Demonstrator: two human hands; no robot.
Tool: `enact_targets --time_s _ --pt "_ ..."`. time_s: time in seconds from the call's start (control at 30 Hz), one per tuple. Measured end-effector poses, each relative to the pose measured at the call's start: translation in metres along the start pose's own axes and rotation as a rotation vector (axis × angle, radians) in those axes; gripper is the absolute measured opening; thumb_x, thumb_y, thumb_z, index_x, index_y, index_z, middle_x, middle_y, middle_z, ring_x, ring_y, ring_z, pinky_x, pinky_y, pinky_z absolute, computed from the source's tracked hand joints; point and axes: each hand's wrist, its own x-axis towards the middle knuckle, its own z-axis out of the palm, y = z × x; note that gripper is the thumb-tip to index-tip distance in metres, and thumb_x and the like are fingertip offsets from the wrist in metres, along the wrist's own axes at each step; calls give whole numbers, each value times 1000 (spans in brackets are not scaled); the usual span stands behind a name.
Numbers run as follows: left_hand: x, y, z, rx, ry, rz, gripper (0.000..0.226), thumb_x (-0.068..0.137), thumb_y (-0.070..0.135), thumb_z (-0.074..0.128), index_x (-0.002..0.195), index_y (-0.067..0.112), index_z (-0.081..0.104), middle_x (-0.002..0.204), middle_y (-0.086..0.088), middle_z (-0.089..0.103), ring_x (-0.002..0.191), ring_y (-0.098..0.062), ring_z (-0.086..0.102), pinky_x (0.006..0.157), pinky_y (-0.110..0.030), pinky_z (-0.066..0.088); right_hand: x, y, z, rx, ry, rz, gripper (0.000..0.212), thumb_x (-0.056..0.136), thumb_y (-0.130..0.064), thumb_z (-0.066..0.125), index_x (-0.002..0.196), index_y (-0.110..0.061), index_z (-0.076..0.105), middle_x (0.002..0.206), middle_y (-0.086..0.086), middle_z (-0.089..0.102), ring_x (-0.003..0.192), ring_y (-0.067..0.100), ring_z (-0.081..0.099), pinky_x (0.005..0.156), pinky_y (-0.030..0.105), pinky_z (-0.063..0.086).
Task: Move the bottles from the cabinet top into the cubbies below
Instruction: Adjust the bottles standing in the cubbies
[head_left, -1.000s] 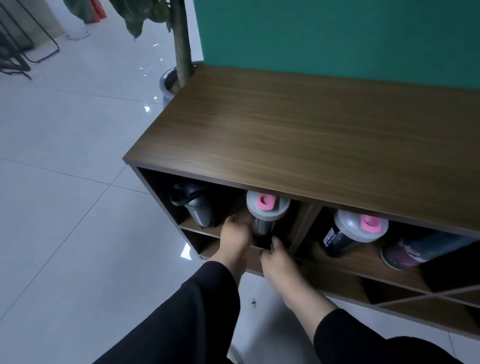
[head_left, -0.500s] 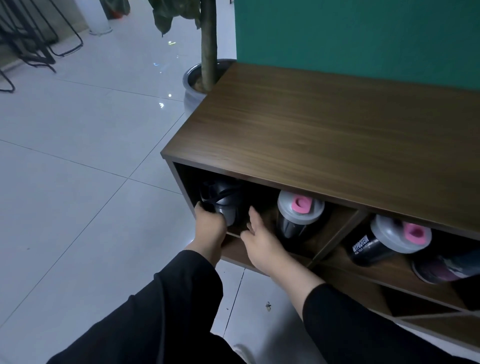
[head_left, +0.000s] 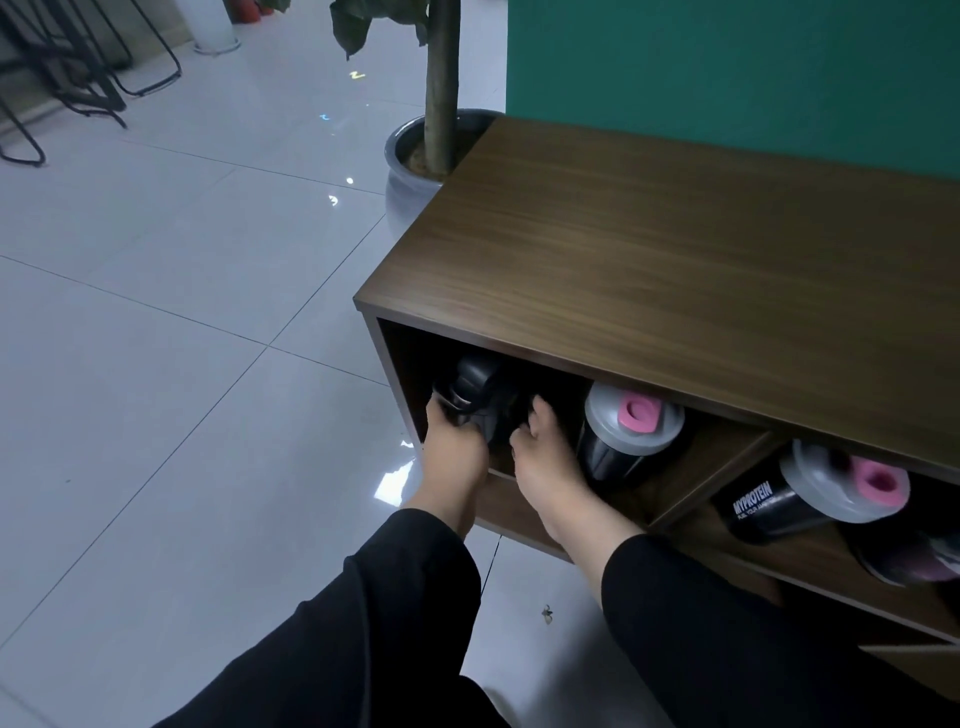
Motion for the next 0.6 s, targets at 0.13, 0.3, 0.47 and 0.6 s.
enact_targets --time_s 0.13,0.3,0.47,0.6 --pt "-4 2 2 -5 -31 -15 38 100 6 43 136 15 53 91 12 62 78 -2 55 64 -20 41 0 12 11 61 1 -17 62 92 -15 38 153 -25 31 155 2 42 141 15 42 119 43 33" --pt "-6 2 4 -4 -34 -15 39 99 10 49 137 17 56 92 12 64 79 -3 57 64 -21 41 21 20 11 88 25 -1 68 76 -27 38 144 -36 37 137 1 59 126 19 56 110 49 43" --pt "-7 3 5 -20 -28 -35 40 98 9 50 137 17 55 102 3 66 89 -11 62 67 -23 42 18 19 8 45 -31 -9 72 78 -29 36 150 -35 31 148 0 51 134 17 50 114 47 39" --pt "-8 6 7 -71 -44 -114 46 94 11 50 140 16 50 114 -6 69 94 -22 64 79 -30 47 17 23 10 20 -47 18 65 86 -26 36 151 -34 31 152 -3 45 137 15 46 115 41 37"
